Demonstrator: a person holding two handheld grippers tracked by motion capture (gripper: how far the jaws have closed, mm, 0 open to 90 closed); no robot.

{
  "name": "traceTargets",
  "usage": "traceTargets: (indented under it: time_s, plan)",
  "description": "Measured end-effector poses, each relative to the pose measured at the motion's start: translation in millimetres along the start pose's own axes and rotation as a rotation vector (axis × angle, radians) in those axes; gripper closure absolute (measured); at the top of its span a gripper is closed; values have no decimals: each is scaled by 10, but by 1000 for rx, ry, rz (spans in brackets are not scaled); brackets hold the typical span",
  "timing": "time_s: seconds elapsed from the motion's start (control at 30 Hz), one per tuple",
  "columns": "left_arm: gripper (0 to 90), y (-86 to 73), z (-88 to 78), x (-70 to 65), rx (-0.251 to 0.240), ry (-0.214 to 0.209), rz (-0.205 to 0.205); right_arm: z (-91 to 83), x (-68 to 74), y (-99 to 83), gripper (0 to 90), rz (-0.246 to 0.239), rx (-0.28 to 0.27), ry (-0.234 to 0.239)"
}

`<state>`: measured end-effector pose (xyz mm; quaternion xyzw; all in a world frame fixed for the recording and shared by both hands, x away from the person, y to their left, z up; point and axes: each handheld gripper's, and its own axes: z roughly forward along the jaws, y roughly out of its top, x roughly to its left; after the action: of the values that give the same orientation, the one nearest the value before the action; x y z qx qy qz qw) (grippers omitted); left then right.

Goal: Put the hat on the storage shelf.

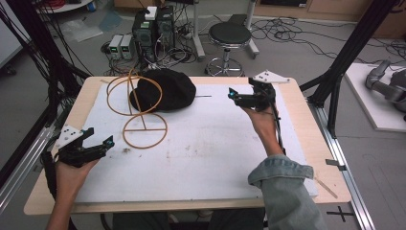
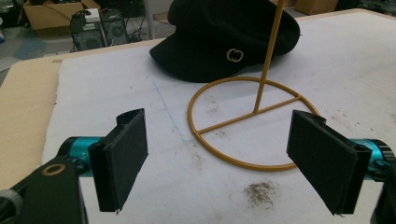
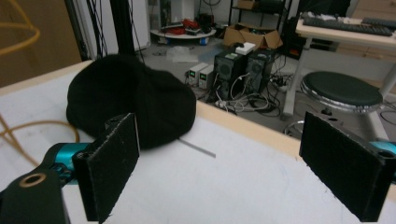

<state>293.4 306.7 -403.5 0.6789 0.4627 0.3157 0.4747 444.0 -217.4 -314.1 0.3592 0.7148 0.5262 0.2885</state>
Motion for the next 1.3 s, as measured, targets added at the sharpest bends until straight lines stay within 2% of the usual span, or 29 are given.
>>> traceTargets:
  time_s: [0.07, 0.1, 0.17, 0.2, 0.27, 0.3, 0.33, 0.4, 0.43, 0.5, 0.57, 0.63, 0.67, 0.77, 0.9, 0.97, 1.0, 1.03, 1.3]
  plan:
    - [207, 0, 0, 8, -1, 0, -2, 98, 3, 109, 123, 0, -2, 10]
    - [207, -1, -1, 11, -1, 0, -3, 191, 18, 219, 126, -8, -13, 11]
    - [207, -3, -1, 17, 0, -1, -5, 240, 30, 278, 127, -14, -19, 14]
    - [207, -3, -1, 20, 0, -1, -5, 340, 58, 397, 127, -29, -28, 22]
    - [206, -3, -1, 22, -2, -1, -7, 389, 76, 452, 127, -30, -33, 25]
    - [206, -3, -3, 25, -3, -1, -8, 499, 105, 558, 127, -30, -47, 39]
    - [206, -2, -5, 27, -2, -3, -9, 499, 105, 558, 127, -30, -47, 39]
    - [206, -2, -5, 28, -5, -1, -11, 673, 159, 683, 127, -28, -60, 55]
    - [206, -2, -5, 28, -5, -1, -11, 673, 159, 683, 127, -28, -60, 55]
    - [206, -2, -5, 29, -5, -2, -12, 794, 198, 732, 127, -35, -77, 63]
    - [206, 1, -5, 27, -5, -4, -11, 922, 235, 759, 127, -30, -64, 75]
    - [206, 7, -5, 21, -7, -5, -10, 1092, 300, 745, 129, -45, -76, 82]
    - [206, 10, -8, 18, -8, -6, -7, 1092, 300, 745, 129, -45, -76, 82]
    - [206, 24, -16, 6, -17, -4, -6, 1259, 350, 709, 129, -22, -74, 93]
    - [206, 27, -25, 16, -16, -1, -6, 1491, 429, 687, 129, -24, -54, 106]
    - [206, 23, -32, 35, -17, 4, -7, 1593, 474, 654, 129, -25, -67, 104]
    - [206, 22, -38, 47, -18, 7, -9, 1703, 502, 598, 129, -12, -56, 107]
    - [206, 22, -43, 55, -22, 10, -13, 1703, 502, 598, 129, -12, -56, 107]
    - [206, 20, -58, 88, -25, 14, -20, 2027, 620, 351, 137, 9, -2, 124]
